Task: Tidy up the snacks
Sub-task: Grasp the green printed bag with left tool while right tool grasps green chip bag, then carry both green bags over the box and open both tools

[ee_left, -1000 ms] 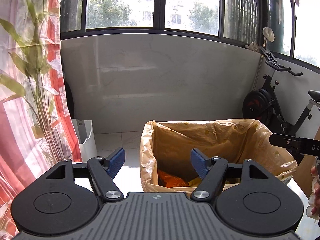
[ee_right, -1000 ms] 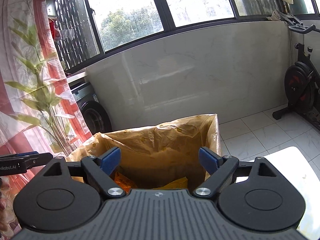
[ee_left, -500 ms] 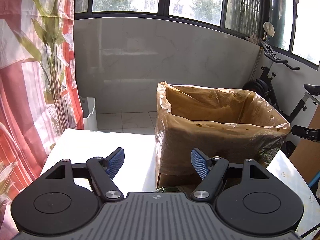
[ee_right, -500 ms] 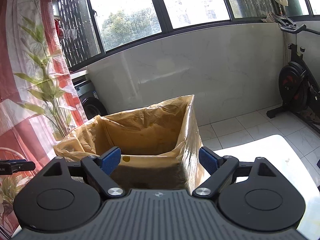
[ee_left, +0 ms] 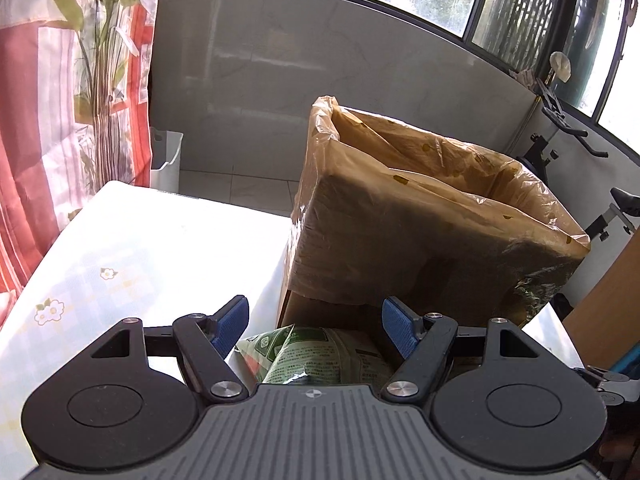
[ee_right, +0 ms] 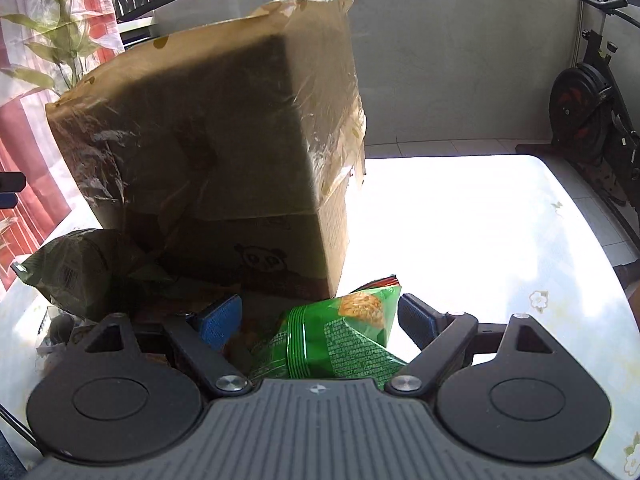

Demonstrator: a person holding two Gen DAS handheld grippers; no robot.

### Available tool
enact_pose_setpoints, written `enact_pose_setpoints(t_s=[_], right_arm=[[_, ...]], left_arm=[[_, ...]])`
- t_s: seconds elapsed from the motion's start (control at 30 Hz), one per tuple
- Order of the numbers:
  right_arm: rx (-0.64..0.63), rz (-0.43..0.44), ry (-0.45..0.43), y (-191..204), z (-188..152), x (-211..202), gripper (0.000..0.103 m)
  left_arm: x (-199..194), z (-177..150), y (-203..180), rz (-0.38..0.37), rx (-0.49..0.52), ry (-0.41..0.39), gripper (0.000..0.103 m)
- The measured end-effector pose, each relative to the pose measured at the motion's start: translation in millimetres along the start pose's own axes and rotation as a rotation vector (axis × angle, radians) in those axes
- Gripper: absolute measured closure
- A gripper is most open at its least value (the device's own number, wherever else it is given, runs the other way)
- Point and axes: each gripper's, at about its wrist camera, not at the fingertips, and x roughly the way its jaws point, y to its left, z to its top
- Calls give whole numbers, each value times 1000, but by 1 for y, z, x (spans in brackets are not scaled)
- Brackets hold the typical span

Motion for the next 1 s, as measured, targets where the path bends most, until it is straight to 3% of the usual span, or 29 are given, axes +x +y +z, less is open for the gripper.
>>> enact_pose_setpoints(t_s=[0.2, 0.37, 0.57, 0.7, 0.77, 0.87, 1.0], right_arm=[[-34, -43, 79, 8, -22, 15, 13], [1, -49, 54, 7, -31, 11, 17], [30, -30, 45, 8, -36, 7, 20], [37, -27, 44, 7, -37, 5, 20], [36, -31, 46, 8, -36, 5, 20], [41, -33, 49, 7, -35, 7, 21], [52, -27, 52, 5, -33, 9, 22]], left_arm=[[20, -14, 3, 12, 9, 71, 27], [45, -19, -2, 32, 26, 122, 27], [62, -14, -12, 41, 5, 162, 15], [80, -17, -21, 118, 53, 234, 7], [84, -21, -20, 114, 42, 243, 4], [84, -24, -14, 94, 7, 249, 4], [76, -26, -7, 67, 2, 259, 21]])
